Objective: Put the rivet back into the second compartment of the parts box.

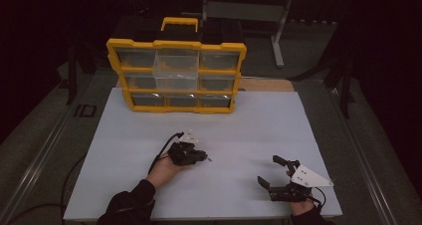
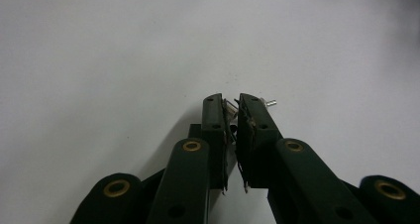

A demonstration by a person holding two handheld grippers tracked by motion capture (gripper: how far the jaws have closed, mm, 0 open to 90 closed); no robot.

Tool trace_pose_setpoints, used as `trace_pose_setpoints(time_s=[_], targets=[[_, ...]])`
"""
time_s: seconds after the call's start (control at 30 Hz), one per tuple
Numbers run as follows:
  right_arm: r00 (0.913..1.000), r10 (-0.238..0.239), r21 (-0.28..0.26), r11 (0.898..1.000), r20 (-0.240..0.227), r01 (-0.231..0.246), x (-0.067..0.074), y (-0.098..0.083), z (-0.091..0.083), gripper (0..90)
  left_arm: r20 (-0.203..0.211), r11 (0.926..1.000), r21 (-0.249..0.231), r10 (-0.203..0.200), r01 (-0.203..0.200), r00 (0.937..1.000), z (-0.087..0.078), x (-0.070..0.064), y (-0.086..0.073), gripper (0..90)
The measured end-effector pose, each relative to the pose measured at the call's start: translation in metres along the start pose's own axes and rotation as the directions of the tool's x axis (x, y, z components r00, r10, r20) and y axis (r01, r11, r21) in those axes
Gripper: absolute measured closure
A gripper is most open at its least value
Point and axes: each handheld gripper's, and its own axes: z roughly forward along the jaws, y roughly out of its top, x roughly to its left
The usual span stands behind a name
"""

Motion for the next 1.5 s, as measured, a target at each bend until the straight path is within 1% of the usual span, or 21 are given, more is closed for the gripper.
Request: trace_pose_setpoints(time_s=[0.1,0.27,0.47,0.6,0.67,0.73,0.93,1.07,1.1,1.13,1.17,1.2,1.23,1.3,1.33,1.37,1.4,1.43,1.5], targets=[[1.0,0.0,0.0,1.0,0.001,0.0,0.0,0.0,0.0,11.1,0.006,1.0,-0.006,0.001,-0.001,1.0,-0.004,0.0,0.001,82.3],[1.0,0.0,-0.003,1.0,0.002,0.0,0.0,0.0,0.0,11.1,0.014,0.9998,-0.016,0.01,-0.009,0.9999,-0.016,0.002,0.003,82.4],[1.0,0.002,-0.011,1.0,0.002,-0.002,0.0,0.0,-0.001,11.1,0.048,0.9984,-0.049,0.032,-0.03,0.9983,-0.035,0.006,0.003,82.4],[1.0,-0.001,-0.011,1.0,0.003,0.001,0.0,0.0,-0.001,11.1,0.059,0.9972,-0.064,0.043,-0.039,0.9974,-0.049,0.009,0.004,82.5],[1.0,0.003,-0.011,1.0,0.003,-0.003,0.0,0.0,-0.001,11.1,0.063,0.9967,-0.064,0.054,-0.05,0.9966,-0.055,0.009,0.004,82.5],[1.0,0.0,-0.012,1.0,0.007,0.0,0.0,0.0,-0.001,11.1,0.066,0.9963,-0.068,0.056,-0.052,0.9962,-0.062,0.009,0.006,82.5],[1.0,0.0,-0.014,1.0,0.007,0.0,0.001,0.001,-0.001,11.1,0.078,0.9929,-0.093,0.081,-0.074,0.9936,-0.085,0.008,0.014,82.5],[1.0,0.0,-0.013,1.0,0.009,0.0,0.001,0.001,-0.001,11.1,0.087,0.9894,-0.113,0.101,-0.091,0.991,-0.101,0.006,0.02,82.5],[1.0,-0.001,-0.012,1.0,0.009,0.001,0.001,0.001,-0.001,11.1,0.091,0.9875,-0.123,0.111,-0.099,0.9897,-0.109,0.006,0.024,82.5],[1.0,-0.001,-0.012,1.0,0.009,0.001,0.001,0.001,-0.001,11.1,0.091,0.9875,-0.123,0.111,-0.099,0.9897,-0.109,0.006,0.024,82.5],[1.0,0.0,-0.011,1.0,0.008,0.0,0.001,0.001,0.0,11.1,0.1,0.9841,-0.142,0.122,-0.107,0.9875,-0.118,0.007,0.028,82.5],[1.0,-0.001,-0.011,1.0,0.008,0.002,0.001,0.001,0.0,11.1,0.1,0.9841,-0.142,0.122,-0.107,0.9875,-0.118,0.007,0.028,82.5],[1.0,-0.004,-0.01,1.0,0.009,0.004,0.001,0.001,0.0,11.1,0.104,0.9799,-0.166,0.129,-0.111,0.9861,-0.126,0.008,0.032,82.5],[0.9999,-0.004,-0.01,1.0,0.009,0.004,0.001,0.001,0.0,11.1,0.104,0.9799,-0.166,0.129,-0.111,0.9861,-0.126,0.008,0.032,82.5],[0.9999,-0.002,-0.013,1.0,0.01,0.002,0.001,0.001,-0.001,11.1,0.112,0.9731,-0.195,0.146,-0.122,0.9829,-0.138,0.009,0.037,82.5],[1.0,-0.001,-0.013,1.0,0.01,0.001,0.001,0.001,-0.001,11.1,0.109,0.9683,-0.209,0.162,-0.137,0.9807,-0.147,0.009,0.042,82.5],[0.9999,-0.002,-0.012,1.0,0.011,0.002,0.001,0.001,-0.001,11.1,0.11,0.9666,-0.214,0.167,-0.141,0.9797,-0.151,0.009,0.045,82.5],[0.9999,-0.002,-0.012,1.0,0.011,0.002,0.001,0.001,-0.001,11.1,0.11,0.9666,-0.214,0.167,-0.141,0.9797,-0.151,0.009,0.045,82.5],[0.9999,-0.001,-0.01,1.0,0.011,0.001,0.001,0.001,0.0,11.1,0.11,0.9632,-0.218,0.184,-0.157,0.9769,-0.159,0.009,0.05,82.5]])
